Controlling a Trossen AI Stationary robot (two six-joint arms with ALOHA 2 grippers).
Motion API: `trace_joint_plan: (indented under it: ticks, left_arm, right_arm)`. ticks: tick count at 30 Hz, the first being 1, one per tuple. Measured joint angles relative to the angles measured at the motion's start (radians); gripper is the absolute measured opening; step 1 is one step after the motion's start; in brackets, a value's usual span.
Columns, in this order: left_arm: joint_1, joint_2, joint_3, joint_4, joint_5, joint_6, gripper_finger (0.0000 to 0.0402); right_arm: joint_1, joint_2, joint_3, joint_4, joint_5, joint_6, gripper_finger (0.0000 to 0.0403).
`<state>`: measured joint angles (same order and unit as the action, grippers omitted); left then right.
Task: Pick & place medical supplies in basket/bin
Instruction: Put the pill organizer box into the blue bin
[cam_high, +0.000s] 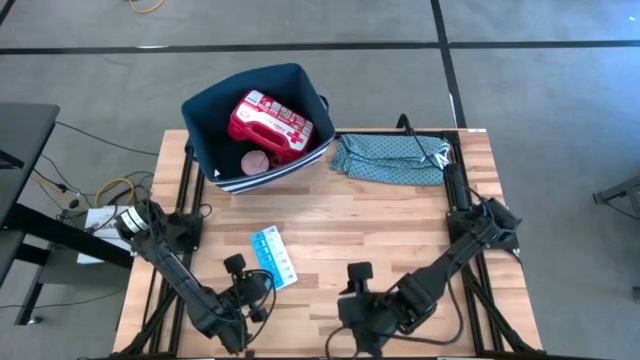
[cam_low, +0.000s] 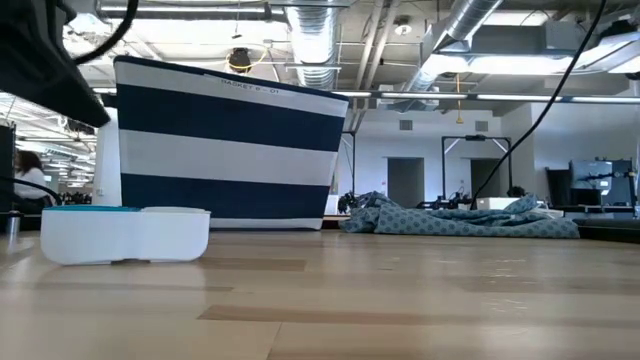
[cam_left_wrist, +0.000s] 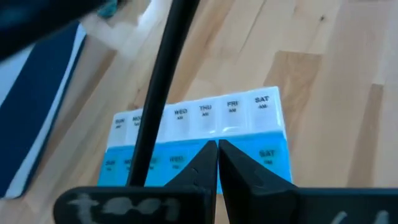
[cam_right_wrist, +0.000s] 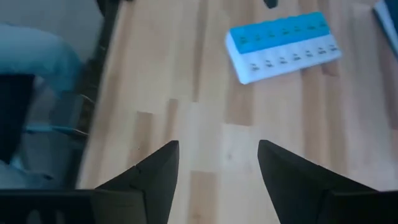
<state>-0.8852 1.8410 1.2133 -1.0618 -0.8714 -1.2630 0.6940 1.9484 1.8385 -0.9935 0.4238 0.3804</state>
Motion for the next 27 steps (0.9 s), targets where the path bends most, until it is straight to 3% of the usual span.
trace_joint_plan:
  ticks: [8, 15, 20, 27]
  left_arm:
    - [0.030, 0.012, -0.089, 0.009, 0.012, -0.132, 0.0004]
    - [0.037, 0.012, -0.138, 0.045, 0.062, -0.169, 0.0004]
    - [0.035, 0.012, -0.138, 0.067, 0.062, -0.182, 0.0004]
    - [0.042, 0.012, -0.138, 0.078, 0.048, -0.183, 0.0004]
  right_arm:
    - [-0.037, 0.000, 0.000, -0.031, 0.072, -0.087, 0.0215]
    - [-0.076, 0.000, 0.000, -0.093, 0.027, -0.198, 0.0215]
    - [-0.136, -0.008, 0.000, -0.228, 0.031, -0.117, 0.0217]
    - [-0.240, -0.012, -0.001, -0.282, 0.051, -0.172, 0.0217]
